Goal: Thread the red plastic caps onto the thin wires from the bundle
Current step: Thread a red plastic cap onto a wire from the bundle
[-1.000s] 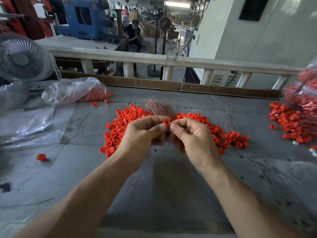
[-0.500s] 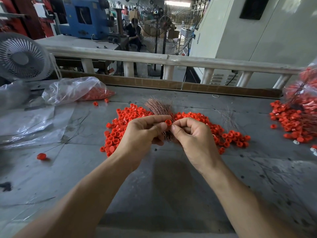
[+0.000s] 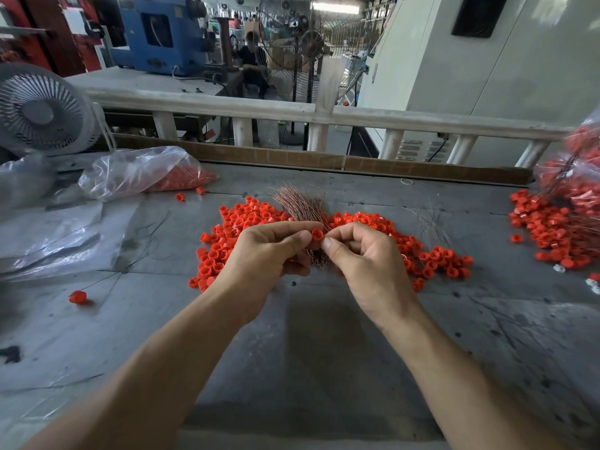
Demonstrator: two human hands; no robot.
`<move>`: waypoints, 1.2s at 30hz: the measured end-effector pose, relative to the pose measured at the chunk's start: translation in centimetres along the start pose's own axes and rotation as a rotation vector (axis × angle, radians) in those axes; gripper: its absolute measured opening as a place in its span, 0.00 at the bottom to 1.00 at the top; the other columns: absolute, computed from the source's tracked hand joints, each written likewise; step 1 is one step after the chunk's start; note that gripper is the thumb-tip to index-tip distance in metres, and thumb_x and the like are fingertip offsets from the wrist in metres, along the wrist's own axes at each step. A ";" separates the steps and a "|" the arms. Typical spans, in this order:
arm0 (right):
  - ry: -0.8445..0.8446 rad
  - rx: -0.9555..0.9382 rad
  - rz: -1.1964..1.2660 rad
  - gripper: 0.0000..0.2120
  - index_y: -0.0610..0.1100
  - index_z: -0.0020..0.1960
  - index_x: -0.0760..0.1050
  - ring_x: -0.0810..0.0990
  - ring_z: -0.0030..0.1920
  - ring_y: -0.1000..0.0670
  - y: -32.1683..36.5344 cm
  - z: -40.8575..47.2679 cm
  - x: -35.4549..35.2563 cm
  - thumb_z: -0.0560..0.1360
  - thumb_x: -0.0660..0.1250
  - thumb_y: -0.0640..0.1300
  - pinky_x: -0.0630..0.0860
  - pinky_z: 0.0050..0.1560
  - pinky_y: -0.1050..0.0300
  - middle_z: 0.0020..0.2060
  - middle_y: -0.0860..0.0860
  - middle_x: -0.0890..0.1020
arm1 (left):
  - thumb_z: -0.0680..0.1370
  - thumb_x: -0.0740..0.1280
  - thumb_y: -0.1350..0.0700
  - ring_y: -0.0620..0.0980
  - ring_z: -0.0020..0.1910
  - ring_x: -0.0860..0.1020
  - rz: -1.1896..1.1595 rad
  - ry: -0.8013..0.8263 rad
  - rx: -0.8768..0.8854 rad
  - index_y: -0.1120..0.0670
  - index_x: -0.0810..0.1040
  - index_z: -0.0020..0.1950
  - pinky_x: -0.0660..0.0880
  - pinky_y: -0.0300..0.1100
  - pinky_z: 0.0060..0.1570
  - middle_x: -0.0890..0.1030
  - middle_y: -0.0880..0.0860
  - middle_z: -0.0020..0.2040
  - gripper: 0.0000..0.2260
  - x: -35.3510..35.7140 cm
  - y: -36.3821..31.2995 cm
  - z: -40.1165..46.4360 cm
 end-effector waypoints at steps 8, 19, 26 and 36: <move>0.035 0.048 0.046 0.06 0.47 0.47 0.82 0.77 0.34 0.56 -0.3 0.0 0.4 0.81 0.68 0.41 0.72 0.33 0.63 0.33 0.50 0.83 | 0.80 0.67 0.66 0.48 0.37 0.79 -0.129 0.025 -0.030 0.56 0.88 0.51 0.82 0.42 0.40 0.84 0.56 0.43 0.11 0.0 0.4 0.2; 0.109 0.091 0.138 0.09 0.45 0.55 0.79 0.80 0.33 0.49 -0.6 -0.2 1.4 0.82 0.62 0.37 0.73 0.30 0.53 0.36 0.49 0.85 | 0.72 0.71 0.59 0.53 0.41 0.84 -0.225 0.034 -0.042 0.62 0.84 0.55 0.83 0.54 0.52 0.84 0.61 0.46 0.13 -0.2 0.7 0.6; 0.098 0.089 0.140 0.09 0.45 0.55 0.79 0.80 0.32 0.50 -0.8 -0.1 1.3 0.81 0.63 0.36 0.74 0.28 0.54 0.37 0.49 0.85 | 0.72 0.70 0.59 0.54 0.45 0.85 -0.265 0.071 -0.056 0.63 0.81 0.55 0.84 0.49 0.50 0.85 0.63 0.49 0.14 0.4 0.4 0.1; 0.146 0.098 0.108 0.11 0.47 0.54 0.80 0.85 0.36 0.47 -0.6 -0.3 1.4 0.82 0.62 0.36 0.77 0.30 0.54 0.39 0.48 0.87 | 0.78 0.67 0.65 0.55 0.48 0.86 -0.342 0.023 -0.123 0.65 0.79 0.60 0.84 0.46 0.50 0.84 0.67 0.54 0.11 0.1 0.5 0.1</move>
Point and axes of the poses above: each hand's wrist, its own z-axis towards the middle knuckle, its own x-axis out of the palm, y = z × x, the point moved 9 cm from there along z, towards the middle knuckle
